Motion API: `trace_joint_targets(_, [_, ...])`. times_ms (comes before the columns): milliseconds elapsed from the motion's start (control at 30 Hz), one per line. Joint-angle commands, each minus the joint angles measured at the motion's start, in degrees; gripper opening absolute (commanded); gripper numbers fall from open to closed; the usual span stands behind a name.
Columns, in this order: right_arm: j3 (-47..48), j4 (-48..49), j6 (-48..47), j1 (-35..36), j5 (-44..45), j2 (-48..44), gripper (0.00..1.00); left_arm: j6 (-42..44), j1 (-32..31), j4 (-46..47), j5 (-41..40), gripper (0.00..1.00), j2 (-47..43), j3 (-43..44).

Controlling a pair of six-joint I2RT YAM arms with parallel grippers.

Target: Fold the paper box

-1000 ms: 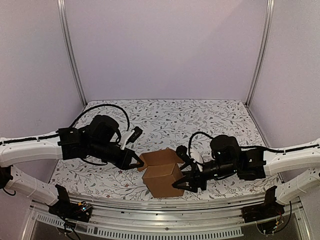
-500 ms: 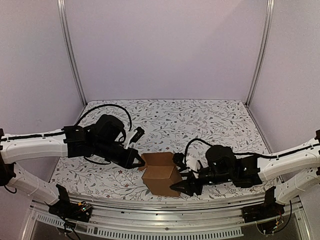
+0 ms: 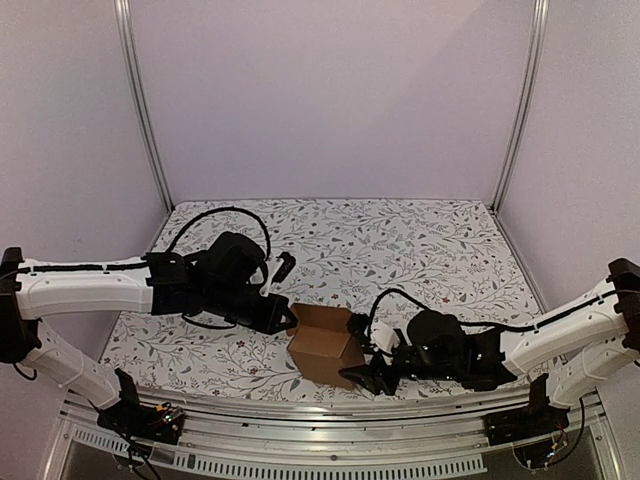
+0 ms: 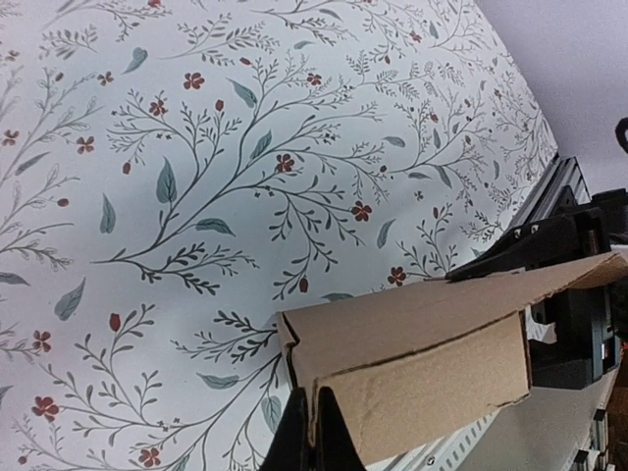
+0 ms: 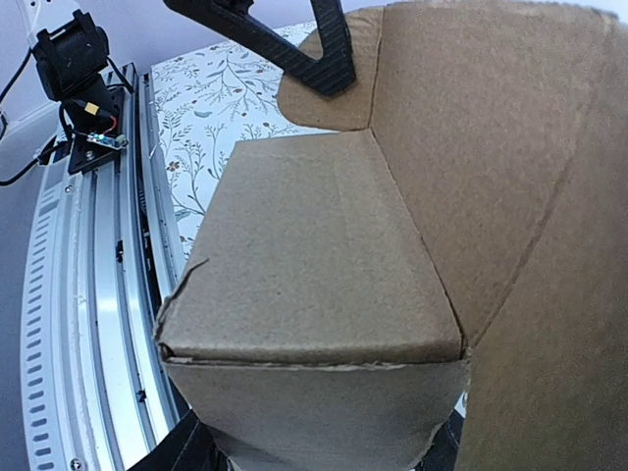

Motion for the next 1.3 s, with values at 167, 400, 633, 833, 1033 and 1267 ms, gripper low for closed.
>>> trace_joint_targets(167, [-5.6, 13.3, 5.9, -1.1, 13.5, 6.6, 0.46, -1.8, -5.3, 8.1, 4.2, 0.00, 1.1, -4.5])
trace_joint_targets(400, [-7.0, 16.6, 7.7, -1.1, 15.0, 9.5, 0.46, -2.7, -6.2, 9.3, 3.4, 0.00, 1.6, -5.9])
trace_joint_targets(633, [-7.4, 18.4, 8.1, -0.6, 15.9, 11.5, 0.47, -3.1, -7.4, 8.8, 1.6, 0.00, 2.2, -6.7])
trace_joint_targets(833, [-7.9, 18.9, 8.7, -0.2, 16.4, 11.8, 0.48, -3.1, -8.5, 7.0, -1.4, 0.00, 1.8, -8.1])
trace_joint_targets(1033, [-7.9, 19.0, 9.0, 0.2, 16.7, 12.1, 0.48, -2.9, -10.1, 4.5, -4.9, 0.00, 1.7, -8.9])
trace_joint_targets(1267, [-7.8, 19.0, 9.4, 1.0, 18.8, 12.3, 0.49, -4.4, -12.9, 3.7, -7.0, 0.00, 2.7, -9.4])
